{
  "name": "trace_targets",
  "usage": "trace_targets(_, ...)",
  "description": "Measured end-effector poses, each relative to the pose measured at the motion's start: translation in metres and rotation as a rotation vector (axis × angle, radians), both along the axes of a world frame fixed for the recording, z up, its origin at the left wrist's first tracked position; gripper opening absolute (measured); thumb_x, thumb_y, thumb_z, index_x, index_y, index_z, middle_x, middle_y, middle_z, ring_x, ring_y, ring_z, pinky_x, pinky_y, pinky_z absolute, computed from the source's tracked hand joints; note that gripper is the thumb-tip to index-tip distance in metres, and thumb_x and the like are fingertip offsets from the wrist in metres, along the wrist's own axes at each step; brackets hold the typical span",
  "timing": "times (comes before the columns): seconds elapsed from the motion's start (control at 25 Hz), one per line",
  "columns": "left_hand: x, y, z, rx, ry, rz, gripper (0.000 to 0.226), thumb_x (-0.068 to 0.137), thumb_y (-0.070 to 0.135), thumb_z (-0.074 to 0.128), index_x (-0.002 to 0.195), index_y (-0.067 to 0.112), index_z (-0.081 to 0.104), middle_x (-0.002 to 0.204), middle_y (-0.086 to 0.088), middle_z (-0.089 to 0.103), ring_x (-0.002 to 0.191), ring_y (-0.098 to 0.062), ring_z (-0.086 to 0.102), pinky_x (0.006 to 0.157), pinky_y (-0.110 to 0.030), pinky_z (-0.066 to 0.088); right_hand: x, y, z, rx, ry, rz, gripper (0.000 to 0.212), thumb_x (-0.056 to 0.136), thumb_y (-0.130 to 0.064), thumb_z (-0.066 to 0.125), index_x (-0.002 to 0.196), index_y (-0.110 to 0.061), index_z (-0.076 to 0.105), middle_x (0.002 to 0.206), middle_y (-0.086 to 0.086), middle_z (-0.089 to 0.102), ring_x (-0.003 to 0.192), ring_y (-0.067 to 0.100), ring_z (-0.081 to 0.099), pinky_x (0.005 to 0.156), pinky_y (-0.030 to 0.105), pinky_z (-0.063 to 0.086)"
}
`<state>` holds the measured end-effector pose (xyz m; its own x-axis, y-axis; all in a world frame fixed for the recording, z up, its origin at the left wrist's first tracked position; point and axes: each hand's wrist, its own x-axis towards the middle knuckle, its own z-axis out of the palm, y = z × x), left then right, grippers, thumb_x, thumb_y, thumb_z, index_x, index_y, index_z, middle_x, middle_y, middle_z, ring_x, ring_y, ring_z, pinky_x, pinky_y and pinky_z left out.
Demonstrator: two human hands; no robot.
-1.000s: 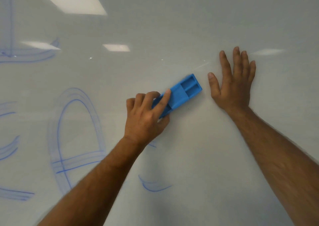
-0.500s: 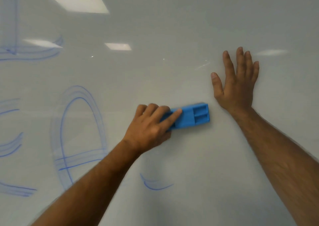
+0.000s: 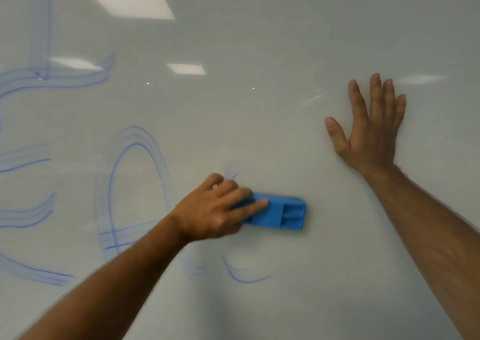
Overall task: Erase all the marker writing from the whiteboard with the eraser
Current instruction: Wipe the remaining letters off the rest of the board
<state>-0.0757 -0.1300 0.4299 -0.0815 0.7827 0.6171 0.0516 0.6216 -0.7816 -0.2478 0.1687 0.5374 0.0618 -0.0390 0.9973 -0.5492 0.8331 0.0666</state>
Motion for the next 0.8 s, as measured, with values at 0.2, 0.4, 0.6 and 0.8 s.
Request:
trace_targets(0.2, -0.001, -0.01, -0.01, -0.069, -0.005, -0.01, 0.044, 0.089, 0.023, 0.065, 0.133, 0.021, 0.067, 0.107, -0.005, 0.07, 0.083, -0.024, 0.059, 0.07, -0.037, 0.044, 0.0, -0.003, -0.006, -0.011, 0.004, 0.008, 0.074, 0.101, -0.064, 0.035, 0.158, -0.018, 0.032, 0.165, 0.021, 0.021, 0.153, 0.042, 0.017, 0.122, 0.064, 0.01)
trace_targets(0.4, 0.002, -0.024, 0.026, 0.35, 0.166, 0.044, 0.062, 0.08, 0.031, 0.074, 0.139, 0.021, 0.057, 0.112, -0.006, 0.068, 0.087, -0.025, 0.053, 0.073, -0.039, 0.036, 0.001, -0.006, -0.013, -0.033, 0.004, 0.0, 0.07, 0.103, -0.059, 0.037, 0.158, -0.017, 0.031, 0.165, 0.021, 0.022, 0.153, 0.042, 0.018, 0.121, 0.064, 0.011)
trace_targets(0.6, -0.001, -0.014, 0.0, 0.127, 0.033, -0.034, 0.052, 0.086, 0.026, 0.068, 0.138, 0.02, 0.063, 0.111, -0.007, 0.069, 0.085, -0.027, 0.055, 0.073, -0.039, 0.041, 0.006, -0.013, -0.023, -0.049, -0.027, 0.004, 0.072, 0.102, -0.059, 0.037, 0.159, -0.016, 0.03, 0.166, 0.021, 0.02, 0.153, 0.042, 0.016, 0.122, 0.063, 0.01)
trace_targets(0.8, 0.001, -0.017, -0.029, -0.086, -0.098, -0.066, 0.041, 0.092, 0.016, 0.061, 0.132, 0.02, 0.068, 0.106, -0.003, 0.07, 0.08, -0.024, 0.061, 0.069, -0.037, 0.047, 0.011, -0.017, -0.031, -0.041, -0.059, 0.008, 0.076, 0.1, -0.062, 0.036, 0.16, -0.015, 0.028, 0.166, 0.021, 0.018, 0.154, 0.042, 0.013, 0.123, 0.062, 0.006)
